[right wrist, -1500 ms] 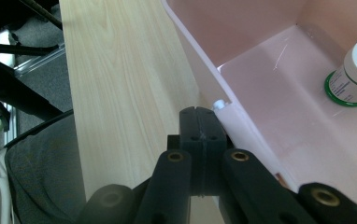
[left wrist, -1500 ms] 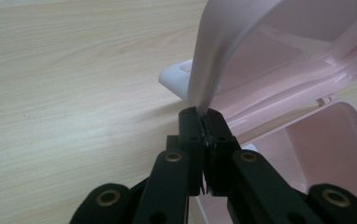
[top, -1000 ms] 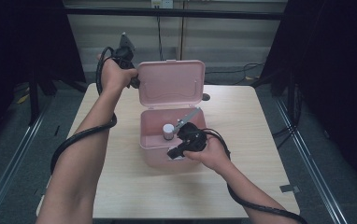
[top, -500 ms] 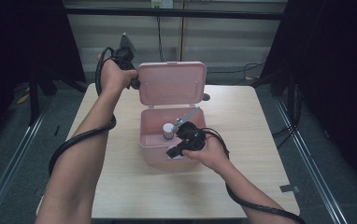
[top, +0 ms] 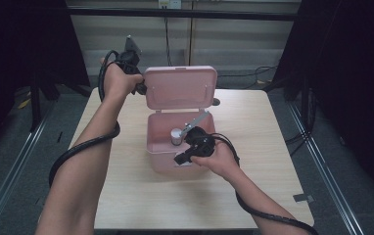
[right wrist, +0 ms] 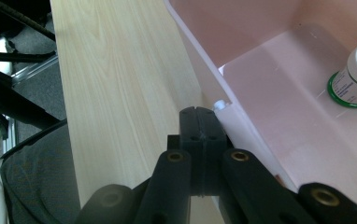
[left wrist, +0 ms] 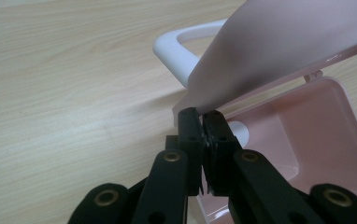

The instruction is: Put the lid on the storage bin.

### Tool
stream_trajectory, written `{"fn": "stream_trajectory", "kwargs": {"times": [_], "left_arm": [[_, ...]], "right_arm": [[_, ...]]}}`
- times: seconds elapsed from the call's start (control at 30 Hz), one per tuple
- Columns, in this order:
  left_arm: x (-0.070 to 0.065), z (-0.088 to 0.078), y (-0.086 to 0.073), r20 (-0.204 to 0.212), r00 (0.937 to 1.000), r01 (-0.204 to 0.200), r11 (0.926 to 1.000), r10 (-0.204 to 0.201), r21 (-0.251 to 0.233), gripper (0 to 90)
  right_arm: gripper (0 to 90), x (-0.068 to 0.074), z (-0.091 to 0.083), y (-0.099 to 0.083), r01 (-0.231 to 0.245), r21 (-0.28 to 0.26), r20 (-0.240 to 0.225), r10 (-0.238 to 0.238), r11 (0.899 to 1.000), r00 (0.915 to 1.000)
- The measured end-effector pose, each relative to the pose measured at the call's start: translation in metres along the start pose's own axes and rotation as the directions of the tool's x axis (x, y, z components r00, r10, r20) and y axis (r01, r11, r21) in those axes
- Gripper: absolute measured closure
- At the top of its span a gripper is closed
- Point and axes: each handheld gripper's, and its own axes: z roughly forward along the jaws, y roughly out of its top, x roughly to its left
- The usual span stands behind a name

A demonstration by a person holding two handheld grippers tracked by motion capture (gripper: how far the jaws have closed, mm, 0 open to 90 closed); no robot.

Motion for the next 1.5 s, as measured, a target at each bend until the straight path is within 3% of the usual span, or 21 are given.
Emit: {"fn": "stream_trajectory", "kwargs": {"times": [0.03, 0.07, 0.13, 0.17, 0.27, 0.3, 0.33, 0.4, 0.47, 0.5, 0.53, 0.57, 0.7, 0.77, 0.83, 0.87, 0.9, 0.93, 1.0, 1.03, 1.5], "left_arm": [[0.0, 0.0, 0.0, 0.005, 1.0, 0.008, 0.9996, -0.008, 0.026, 88.6], [0.001, 0.001, 0.0, 0.051, 0.9985, 0.019, 0.9996, -0.02, 0.021, 90.0], [0.0, 0.002, -0.001, 0.051, 0.9987, 0.005, 0.9998, -0.006, 0.019, 90.0], [-0.003, 0.003, -0.001, 0.004, 0.9998, -0.017, 0.9995, 0.017, 0.028, 90.0], [-0.004, 0.006, -0.001, 0.045, 0.9989, -0.01, 0.9989, 0.008, 0.045, 90.0], [-0.004, 0.006, -0.001, 0.045, 0.9989, -0.01, 0.9989, 0.008, 0.045, 90.0], [-0.004, 0.006, -0.001, 0.015, 0.9998, -0.017, 0.9985, 0.016, 0.052, 90.0], [-0.003, 0.006, 0.0, 0.028, 0.9996, -0.009, 0.9988, 0.007, 0.047, 90.0], [-0.002, 0.004, 0.001, 0.012, 0.9997, -0.024, 0.9995, 0.023, 0.022, 90.0], [-0.002, 0.004, 0.001, 0.012, 0.9997, -0.024, 0.9995, 0.023, 0.022, 83.9], [-0.001, 0.005, 0.002, -0.002, 0.9996, -0.028, 0.9993, 0.028, -0.023, 74.5], [0.0, 0.005, 0.004, 0.012, 0.9998, -0.018, 0.9996, 0.018, -0.024, 75.1], [0.003, 0.008, 0.011, -0.009, 0.9999, -0.012, 0.9987, 0.011, -0.05, 68.4], [0.008, 0.015, 0.02, -0.006, 0.9998, -0.018, 0.9965, 0.018, -0.081, 65.1], [0.012, 0.026, 0.025, -0.028, 0.9994, -0.021, 0.9967, 0.019, -0.079, 61.7], [0.012, 0.026, 0.025, -0.028, 0.9994, -0.021, 0.9967, 0.019, -0.079, 70.1], [0.017, 0.034, 0.028, 0.016, 0.9989, 0.045, 0.9972, -0.044, -0.059, 79.7], [0.016, 0.036, 0.028, -0.005, 0.9991, 0.041, 0.9981, -0.041, -0.045, 85.5], [0.015, 0.037, 0.029, -0.017, 0.9988, 0.044, 0.9981, -0.045, -0.042, 86.0], [0.01, 0.034, 0.031, -0.041, 0.9986, 0.033, 0.9993, -0.034, -0.017, 86.6], [0.003, 0.024, 0.026, -0.056, 0.9984, 0.005, 0.9999, -0.004, 0.014, 87.1]], "right_arm": [[90.0, 0.0, 0.0, 0.0, -0.001, 0.0, 0.001, 0.001, 1.0, 1.0], [90.0, 0.0, 0.0, 0.0, 0.0, -0.003, 0.007, 0.0, 1.0, 1.0], [90.0, -0.001, 0.0, 0.001, -0.003, -0.003, 0.012, 0.003, 1.0, 0.9999], [90.0, -0.002, 0.0, 0.001, -0.003, -0.003, 0.008, 0.003, 1.0, 1.0], [90.0, -0.002, 0.0, 0.001, -0.008, -0.004, 0.007, 0.008, 1.0, 0.9999], [90.0, -0.002, 0.0, 0.001, -0.008, -0.004, 0.007, 0.008, 1.0, 0.9999], [90.0, -0.002, 0.0, 0.001, -0.005, -0.003, 0.01, 0.005, 1.0, 0.9999], [90.0, -0.002, 0.0, 0.001, -0.006, -0.003, 0.009, 0.006, 1.0, 0.9999], [90.0, -0.003, 0.0, 0.001, -0.005, -0.004, 0.009, 0.005, 1.0, 1.0], [90.0, -0.003, 0.0, 0.001, -0.005, -0.004, 0.009, 0.005, 1.0, 1.0], [90.0, -0.003, 0.0, 0.001, -0.007, -0.004, 0.006, 0.007, 1.0, 1.0], [90.0, -0.003, 0.0, 0.001, -0.005, -0.004, 0.007, 0.005, 1.0, 1.0], [90.0, -0.003, 0.0, 0.001, -0.004, -0.005, 0.007, 0.004, 1.0, 1.0], [90.0, -0.004, 0.0, 0.001, -0.002, -0.004, 0.003, 0.002, 1.0, 1.0], [90.0, -0.004, 0.0, 0.002, -0.001, -0.002, 0.003, 0.001, 1.0, 1.0], [90.0, -0.004, 0.0, 0.002, -0.001, 0.0, 0.005, 0.001, 1.0, 1.0], [90.0, -0.003, 0.0, 0.003, 0.002, 0.005, 0.006, -0.002, 1.0, 1.0], [90.0, -0.003, 0.0, 0.003, -0.002, 0.007, 0.011, 0.002, 1.0, 0.9999], [90.0, -0.003, 0.001, 0.003, 0.001, 0.008, 0.014, -0.001, 1.0, 0.9999], [90.0, -0.003, 0.0, 0.004, -0.005, 0.009, 0.007, 0.004, 1.0, 1.0], [90.0, -0.006, 0.001, 0.004, -0.003, 0.006, 0.003, 0.003, 1.0, 1.0]]}}
